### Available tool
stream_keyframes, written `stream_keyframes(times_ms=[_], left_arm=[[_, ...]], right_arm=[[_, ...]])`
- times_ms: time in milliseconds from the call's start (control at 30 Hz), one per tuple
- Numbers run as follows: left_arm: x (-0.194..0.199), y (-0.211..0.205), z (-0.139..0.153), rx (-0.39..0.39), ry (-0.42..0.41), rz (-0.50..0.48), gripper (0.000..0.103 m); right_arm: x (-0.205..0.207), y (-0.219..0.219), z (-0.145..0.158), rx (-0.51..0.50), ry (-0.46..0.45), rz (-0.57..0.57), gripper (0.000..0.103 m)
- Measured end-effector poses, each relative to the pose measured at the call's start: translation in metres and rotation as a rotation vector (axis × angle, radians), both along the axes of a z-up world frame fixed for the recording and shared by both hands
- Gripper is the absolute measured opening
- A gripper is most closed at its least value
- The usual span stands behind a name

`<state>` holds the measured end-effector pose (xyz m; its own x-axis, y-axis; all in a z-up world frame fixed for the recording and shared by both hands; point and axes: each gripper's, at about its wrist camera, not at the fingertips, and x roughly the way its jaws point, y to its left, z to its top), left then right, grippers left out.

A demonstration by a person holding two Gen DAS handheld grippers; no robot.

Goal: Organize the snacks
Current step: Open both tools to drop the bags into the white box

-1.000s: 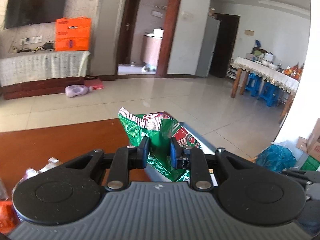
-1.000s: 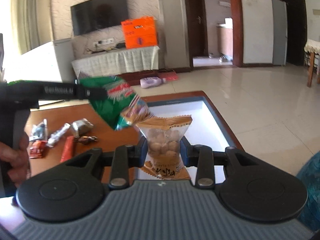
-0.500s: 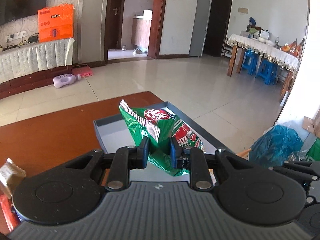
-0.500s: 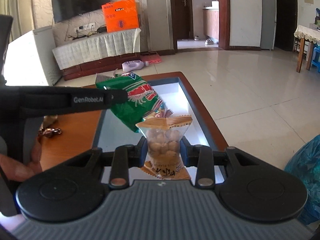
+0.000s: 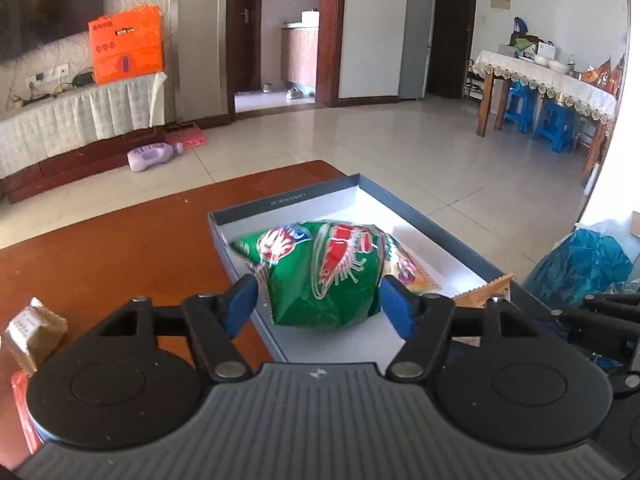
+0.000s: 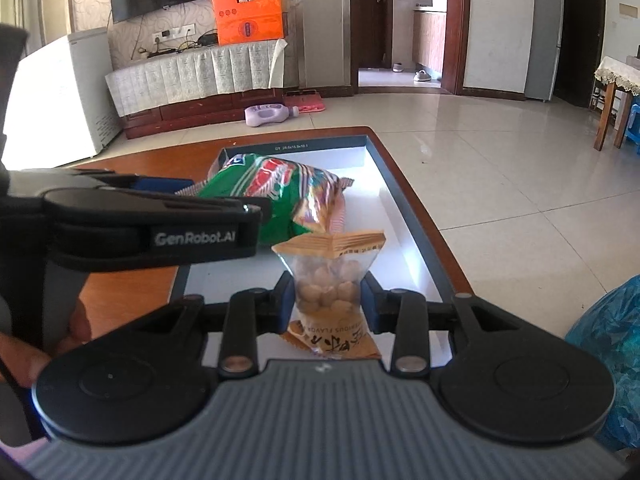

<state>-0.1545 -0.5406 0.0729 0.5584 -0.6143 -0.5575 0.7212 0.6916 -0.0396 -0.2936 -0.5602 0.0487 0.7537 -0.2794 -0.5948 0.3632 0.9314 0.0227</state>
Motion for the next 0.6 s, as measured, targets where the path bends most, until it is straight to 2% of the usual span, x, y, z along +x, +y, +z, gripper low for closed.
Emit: stream_keyframes(times_ms=[67,200,433,600], left_arm=[[-0.005,0.003,0.002,0.006,-0.002,0.012,0.08],[-0.017,0.015,0.009,0.015,-0.022,0.046,0.091],[-0.052,0.045,0.024,0.021,-0.044,0.09,0.093],[-0.072,0.087,0.043,-0.033,-0.032,0.163,0.095]], right_arm=[[-0.002,0.001,0.0,-0.008,0.004,0.001,0.041],[-0.01,0.005,0.003,0.003,-0.005,0.002,0.059],[-0.033,0.013,0.021,0.018,-0.076,-0.017,0.06],[-0.05,0.029,0.037,0.007,-0.123,-0.027,0.062]])
